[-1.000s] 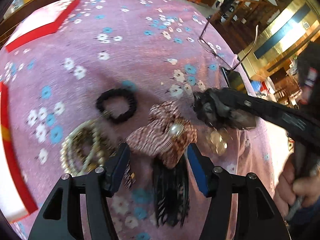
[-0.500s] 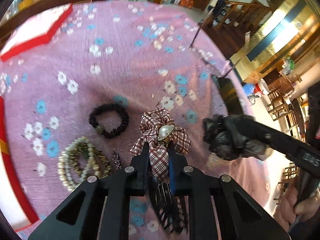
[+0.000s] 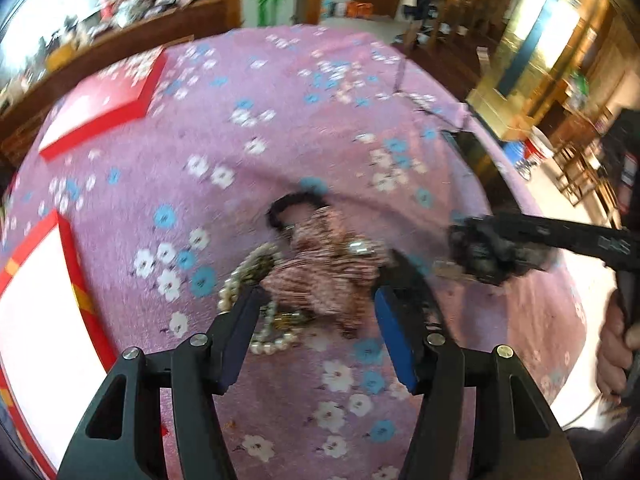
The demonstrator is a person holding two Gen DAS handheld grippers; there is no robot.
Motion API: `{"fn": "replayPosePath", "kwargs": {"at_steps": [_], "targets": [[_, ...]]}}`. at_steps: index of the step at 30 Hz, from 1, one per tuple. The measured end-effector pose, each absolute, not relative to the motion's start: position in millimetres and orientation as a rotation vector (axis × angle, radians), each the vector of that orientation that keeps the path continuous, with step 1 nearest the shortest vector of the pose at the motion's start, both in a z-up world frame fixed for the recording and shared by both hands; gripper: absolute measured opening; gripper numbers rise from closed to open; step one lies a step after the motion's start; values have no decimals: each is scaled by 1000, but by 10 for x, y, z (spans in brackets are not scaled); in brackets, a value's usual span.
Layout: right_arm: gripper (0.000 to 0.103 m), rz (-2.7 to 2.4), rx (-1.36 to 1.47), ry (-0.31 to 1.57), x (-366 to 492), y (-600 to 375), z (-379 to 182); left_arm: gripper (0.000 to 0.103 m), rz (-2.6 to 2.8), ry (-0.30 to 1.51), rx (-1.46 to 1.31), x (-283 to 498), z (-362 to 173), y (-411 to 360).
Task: Organize jewelry
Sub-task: 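Carry both scrunchies over the white tray in the red box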
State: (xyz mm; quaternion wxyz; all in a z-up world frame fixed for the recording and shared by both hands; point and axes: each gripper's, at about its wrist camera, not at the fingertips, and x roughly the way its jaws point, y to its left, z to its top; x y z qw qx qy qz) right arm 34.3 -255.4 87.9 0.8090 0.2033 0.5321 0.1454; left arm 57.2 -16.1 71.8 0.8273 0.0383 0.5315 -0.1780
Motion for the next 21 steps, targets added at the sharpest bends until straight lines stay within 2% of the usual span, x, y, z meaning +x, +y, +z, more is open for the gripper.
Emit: {"fn": "replayPosePath", "kwargs": {"at_steps": [4, 9, 10, 11, 12, 21], "targets": [[20, 304, 441, 1137, 314, -2568, 887, 47, -372, 1172, 87, 681, 519, -142], [20, 306, 446, 1141, 294, -2583, 886, 46, -407, 1209, 36, 854, 315, -248], [20, 307, 445, 1142, 292, -2583, 883, 40, -403, 1204, 31, 872, 288, -277], [20, 308, 446, 1144, 289, -2583, 880, 19, -400, 1203, 33, 880, 274, -312], [20, 310, 447, 1146, 285, -2583, 879, 9, -405, 1203, 26, 881, 275, -337], [18, 344, 452, 1097, 196, -2544, 1065, 9, -414, 1078, -43, 583, 834, -227]]}}
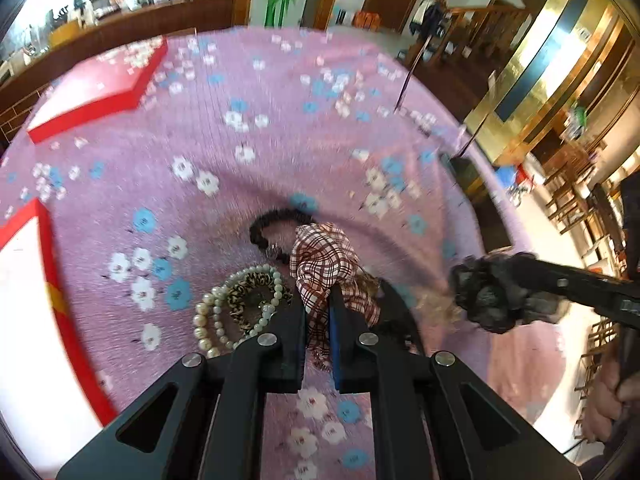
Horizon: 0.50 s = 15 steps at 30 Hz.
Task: Organize jewelry
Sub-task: 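Carry both scrunchies over the white tray in the red box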
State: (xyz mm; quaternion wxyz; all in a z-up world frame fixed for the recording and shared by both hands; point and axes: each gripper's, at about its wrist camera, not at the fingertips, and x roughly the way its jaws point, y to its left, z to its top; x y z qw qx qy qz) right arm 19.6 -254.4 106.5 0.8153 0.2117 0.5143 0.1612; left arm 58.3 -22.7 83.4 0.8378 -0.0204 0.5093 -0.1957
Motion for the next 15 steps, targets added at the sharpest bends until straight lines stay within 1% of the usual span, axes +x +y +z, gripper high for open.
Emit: {"fn": "replayPosePath", "kwargs": {"at_steps": [3, 6, 15], "targets": [[18, 377, 451, 1067, 165, -2475, 1207, 9, -425, 1033, -64, 474, 1060, -145], [18, 403, 445, 1049, 148, -2379, 1303, 9, -417, 1010, -66, 398, 1176, -68], [18, 458, 419, 1044, 150, -2028, 1411, 9, -352, 990, -104, 221, 1259, 354]]}}
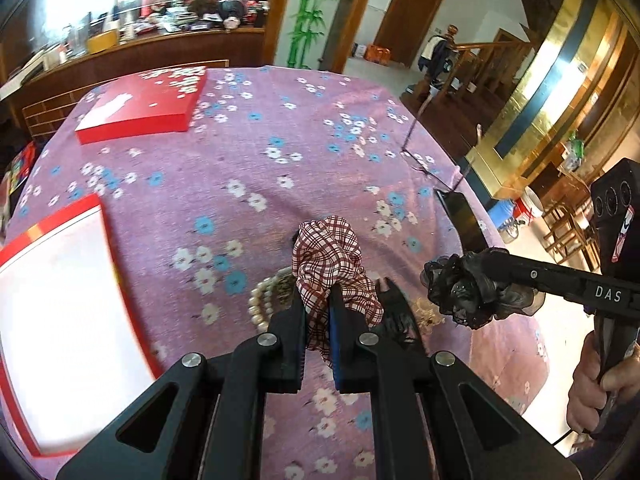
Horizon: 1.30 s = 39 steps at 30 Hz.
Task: Organize jewelry
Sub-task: 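Carry both scrunchies over the white tray in the red box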
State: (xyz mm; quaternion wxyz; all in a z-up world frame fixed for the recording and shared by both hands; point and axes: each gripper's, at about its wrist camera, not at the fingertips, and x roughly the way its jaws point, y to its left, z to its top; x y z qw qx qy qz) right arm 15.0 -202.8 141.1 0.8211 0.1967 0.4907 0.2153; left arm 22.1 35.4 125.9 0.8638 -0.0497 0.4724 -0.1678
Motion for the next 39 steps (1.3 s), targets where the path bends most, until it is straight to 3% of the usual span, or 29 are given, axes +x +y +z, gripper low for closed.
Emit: {"fn": "replayPosePath", "kwargs": {"at_steps": [9, 23, 39], "targets": [[18, 562, 350, 1066, 228, -1374, 1490, 9, -240, 973, -181, -4, 1274, 1066], [18, 786, 210, 1103, 544, 428, 1465, 9, 26, 955, -285, -296, 1163, 2735], [19, 734, 125, 1092, 1490, 2083, 940, 10, 195, 957, -354, 367, 676, 3765]]}}
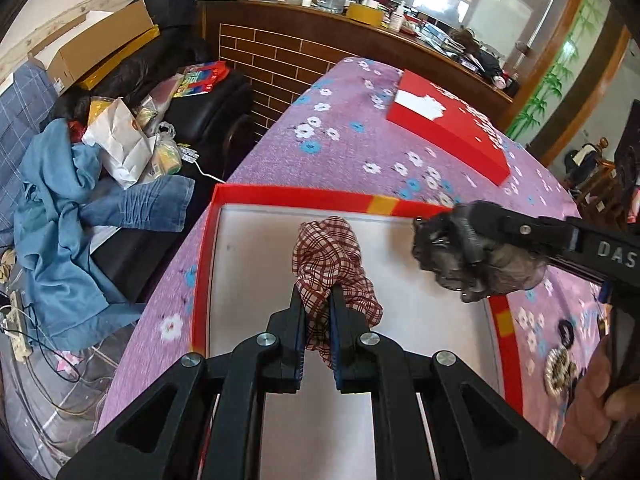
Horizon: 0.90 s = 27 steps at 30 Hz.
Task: Organize jewelry
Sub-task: 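Carry both scrunchies over the white tray in the red box, then open both grippers to drop the scrunchies into the tray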
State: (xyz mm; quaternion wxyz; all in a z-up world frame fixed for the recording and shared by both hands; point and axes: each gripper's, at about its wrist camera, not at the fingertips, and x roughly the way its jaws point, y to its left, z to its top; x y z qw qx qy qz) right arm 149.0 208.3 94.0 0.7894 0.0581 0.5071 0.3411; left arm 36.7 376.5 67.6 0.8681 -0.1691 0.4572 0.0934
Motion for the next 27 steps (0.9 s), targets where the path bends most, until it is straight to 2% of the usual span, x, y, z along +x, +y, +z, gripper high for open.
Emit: {"fn": "replayPosePath", "kwargs": {"at_steps": [5, 10, 11, 14, 20, 27], "targets": [[19, 705, 75, 1094, 1581, 2242, 759, 11, 202, 966, -368, 448, 578, 3824], [26, 678, 76, 1116, 1652, 2204, 634, 16, 212, 978, -353, 476, 514, 3829], [29, 678, 78, 1119, 1655, 2200, 627, 21, 220, 978, -348, 473, 507, 3825], [47, 685, 91, 1132, 1654, 2178, 634, 24, 226, 969, -342, 459, 512, 3802], [54, 694, 100, 1104, 1578, 2087, 807, 37, 249, 940, -290, 416, 614, 3700], [56, 676, 111, 1088, 1411, 1916, 965, 40, 295, 895, -201, 274, 799, 3559]]}}
